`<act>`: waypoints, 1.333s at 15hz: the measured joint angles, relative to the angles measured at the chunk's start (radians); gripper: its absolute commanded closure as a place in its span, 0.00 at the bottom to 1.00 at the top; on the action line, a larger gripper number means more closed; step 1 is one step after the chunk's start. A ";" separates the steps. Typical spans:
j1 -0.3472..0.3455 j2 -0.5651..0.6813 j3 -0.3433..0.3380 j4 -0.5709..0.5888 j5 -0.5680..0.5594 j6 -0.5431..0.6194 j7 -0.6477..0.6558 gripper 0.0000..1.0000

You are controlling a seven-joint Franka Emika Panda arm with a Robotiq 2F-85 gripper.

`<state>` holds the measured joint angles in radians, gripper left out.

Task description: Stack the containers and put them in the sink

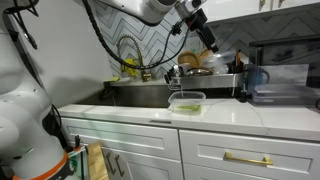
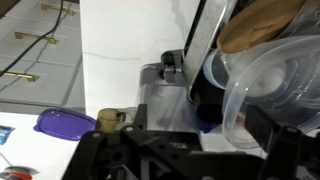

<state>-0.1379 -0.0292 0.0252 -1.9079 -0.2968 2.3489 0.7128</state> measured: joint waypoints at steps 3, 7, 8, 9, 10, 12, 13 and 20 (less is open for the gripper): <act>0.034 0.073 -0.002 0.052 0.000 0.031 0.000 0.26; 0.063 0.141 -0.015 0.087 0.004 0.057 0.000 0.47; 0.068 0.154 -0.021 0.094 0.006 0.062 0.000 0.56; 0.072 0.165 -0.027 0.101 0.009 0.066 0.000 0.63; 0.075 0.173 -0.032 0.107 0.015 0.069 0.000 0.70; 0.078 0.182 -0.039 0.118 0.035 0.070 0.000 0.86; 0.079 0.183 -0.042 0.122 0.052 0.070 -0.002 0.94; 0.077 0.135 -0.071 0.124 0.214 0.070 -0.052 0.98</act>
<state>-0.0607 0.1058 -0.0461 -1.7836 -0.0825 2.4189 0.6604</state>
